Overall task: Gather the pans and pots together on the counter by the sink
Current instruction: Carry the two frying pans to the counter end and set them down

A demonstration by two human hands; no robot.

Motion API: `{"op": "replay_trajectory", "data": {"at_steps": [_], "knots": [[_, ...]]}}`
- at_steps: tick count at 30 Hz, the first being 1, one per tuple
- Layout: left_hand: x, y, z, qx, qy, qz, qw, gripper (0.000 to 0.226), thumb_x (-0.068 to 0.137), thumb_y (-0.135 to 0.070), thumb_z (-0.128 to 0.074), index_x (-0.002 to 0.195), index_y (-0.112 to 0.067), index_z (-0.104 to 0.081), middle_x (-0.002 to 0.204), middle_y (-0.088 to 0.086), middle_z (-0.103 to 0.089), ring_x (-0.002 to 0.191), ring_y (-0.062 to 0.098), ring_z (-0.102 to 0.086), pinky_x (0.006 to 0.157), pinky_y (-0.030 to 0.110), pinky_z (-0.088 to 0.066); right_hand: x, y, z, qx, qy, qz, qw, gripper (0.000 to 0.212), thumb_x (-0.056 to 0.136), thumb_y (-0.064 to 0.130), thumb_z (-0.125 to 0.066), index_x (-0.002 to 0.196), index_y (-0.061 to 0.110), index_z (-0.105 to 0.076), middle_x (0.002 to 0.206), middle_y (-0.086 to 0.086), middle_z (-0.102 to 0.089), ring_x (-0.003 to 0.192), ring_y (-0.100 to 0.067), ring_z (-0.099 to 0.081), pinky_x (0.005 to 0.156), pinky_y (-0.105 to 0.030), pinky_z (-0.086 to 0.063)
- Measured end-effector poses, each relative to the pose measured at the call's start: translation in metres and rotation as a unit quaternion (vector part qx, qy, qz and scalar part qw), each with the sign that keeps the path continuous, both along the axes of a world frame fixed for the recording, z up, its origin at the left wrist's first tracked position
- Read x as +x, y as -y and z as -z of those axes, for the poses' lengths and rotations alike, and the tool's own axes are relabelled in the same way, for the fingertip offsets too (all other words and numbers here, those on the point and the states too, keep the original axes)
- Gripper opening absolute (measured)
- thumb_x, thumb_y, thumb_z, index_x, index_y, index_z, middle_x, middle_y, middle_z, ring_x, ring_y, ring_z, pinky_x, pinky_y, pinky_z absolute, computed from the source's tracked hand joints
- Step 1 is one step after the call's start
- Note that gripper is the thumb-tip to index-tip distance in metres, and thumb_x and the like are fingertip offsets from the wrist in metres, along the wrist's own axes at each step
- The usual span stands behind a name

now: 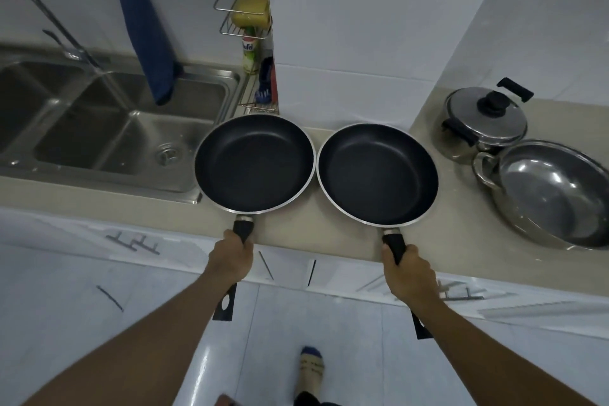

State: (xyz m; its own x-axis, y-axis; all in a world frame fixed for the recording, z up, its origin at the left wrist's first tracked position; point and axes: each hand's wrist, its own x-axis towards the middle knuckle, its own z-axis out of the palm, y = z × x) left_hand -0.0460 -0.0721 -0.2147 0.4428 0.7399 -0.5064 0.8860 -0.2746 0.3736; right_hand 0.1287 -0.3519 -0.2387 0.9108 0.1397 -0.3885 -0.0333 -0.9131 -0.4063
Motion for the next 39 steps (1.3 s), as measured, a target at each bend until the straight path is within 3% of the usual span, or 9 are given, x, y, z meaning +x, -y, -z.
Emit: {"op": "replay_trajectory", "data": {"at_steps": [3, 7, 12, 16, 20, 23, 27, 32, 39], "knots": [[-0.003, -0.003, 0.001, 0.003, 0.024, -0.013, 1.0, 0.052, 0.098, -0.055, -0.038, 0.109, -0.004, -0.046, 0.097, 0.02, -0.064, 0.086, 0.04, -0.068, 0.081, 0.052, -0.058, 0.005, 0.002, 0.004, 0.02, 0.006, 0.006, 1.0, 0.049, 0.095, 0.061, -0.044, 0.096, 0.013, -0.052, 0.076, -0.002, -0.058, 0.066, -0.019, -0.055, 0.058, -0.033, -0.042], [-0.011, -0.002, 0.002, 0.029, 0.047, -0.031, 0.998, 0.056, 0.096, -0.06, -0.037, 0.099, -0.006, -0.05, 0.086, 0.015, -0.065, 0.076, 0.036, -0.069, 0.073, 0.051, -0.06, 0.004, 0.004, 0.011, 0.047, 0.026, 0.017, 0.998, 0.048, 0.094, 0.061, -0.046, 0.092, 0.014, -0.055, 0.074, 0.0, -0.057, 0.064, -0.012, -0.052, 0.049, -0.027, -0.034], [-0.022, -0.001, -0.003, 0.033, 0.096, -0.053, 0.993, 0.051, 0.097, -0.055, -0.044, 0.092, -0.005, -0.054, 0.081, 0.013, -0.064, 0.074, 0.033, -0.068, 0.069, 0.046, -0.06, -0.004, -0.003, 0.012, 0.062, 0.038, 0.036, 0.997, 0.045, 0.095, 0.059, -0.049, 0.088, 0.014, -0.055, 0.071, 0.0, -0.057, 0.062, -0.013, -0.053, 0.048, -0.026, -0.033], [-0.03, -0.005, -0.01, 0.054, 0.111, -0.064, 0.99, 0.048, 0.096, -0.052, -0.048, 0.089, -0.006, -0.056, 0.08, 0.01, -0.062, 0.076, 0.028, -0.063, 0.063, 0.035, -0.049, -0.013, -0.008, 0.009, 0.076, 0.043, 0.042, 0.995, 0.044, 0.095, 0.056, -0.051, 0.087, 0.013, -0.056, 0.071, -0.001, -0.057, 0.062, -0.014, -0.053, 0.048, -0.027, -0.034], [-0.052, -0.014, -0.017, 0.052, 0.122, -0.092, 0.987, 0.048, 0.096, -0.051, -0.049, 0.089, -0.004, -0.057, 0.079, 0.011, -0.063, 0.075, 0.029, -0.063, 0.062, 0.034, -0.048, -0.024, -0.018, 0.001, 0.098, 0.041, 0.042, 0.993, 0.042, 0.096, 0.054, -0.051, 0.088, 0.012, -0.056, 0.074, -0.003, -0.059, 0.066, -0.017, -0.056, 0.056, -0.031, -0.042], [-0.073, -0.028, -0.026, 0.042, 0.137, -0.117, 0.983, 0.051, 0.096, -0.052, -0.049, 0.084, -0.003, -0.058, 0.073, 0.01, -0.061, 0.074, 0.031, -0.066, 0.06, 0.035, -0.051, -0.035, -0.035, -0.01, 0.113, 0.046, 0.031, 0.992, 0.042, 0.096, 0.053, -0.052, 0.089, 0.012, -0.057, 0.075, -0.005, -0.06, 0.067, -0.019, -0.057, 0.059, -0.032, -0.042], [-0.11, -0.052, -0.043, 0.056, 0.149, -0.154, 0.975, 0.055, 0.094, -0.054, -0.05, 0.078, -0.003, -0.059, 0.071, 0.012, -0.063, 0.069, 0.032, -0.065, 0.065, 0.044, -0.059, -0.057, -0.068, -0.03, 0.119, 0.066, 0.003, 0.991, 0.045, 0.096, 0.053, -0.052, 0.087, 0.009, -0.059, 0.073, -0.005, -0.06, 0.063, -0.018, -0.056, 0.05, -0.029, -0.036], [-0.163, -0.083, -0.057, 0.076, 0.161, -0.174, 0.969, 0.051, 0.094, -0.053, -0.052, 0.073, -0.007, -0.058, 0.068, 0.011, -0.062, 0.065, 0.03, -0.064, 0.064, 0.045, -0.06, -0.09, -0.114, -0.044, 0.134, 0.056, -0.031, 0.989, 0.046, 0.096, 0.054, -0.052, 0.084, 0.01, -0.057, 0.074, -0.007, -0.061, 0.067, -0.024, -0.058, 0.06, -0.035, -0.043], [-0.261, -0.133, -0.085, 0.094, 0.175, -0.227, 0.953, 0.052, 0.094, -0.051, -0.053, 0.076, -0.002, -0.058, 0.073, 0.014, -0.063, 0.07, 0.033, -0.064, 0.065, 0.043, -0.058, -0.159, -0.2, -0.058, 0.168, 0.049, -0.088, 0.981, 0.049, 0.096, 0.054, -0.052, 0.081, 0.008, -0.059, 0.072, -0.006, -0.06, 0.063, -0.018, -0.055, 0.054, -0.032, -0.038]]}}
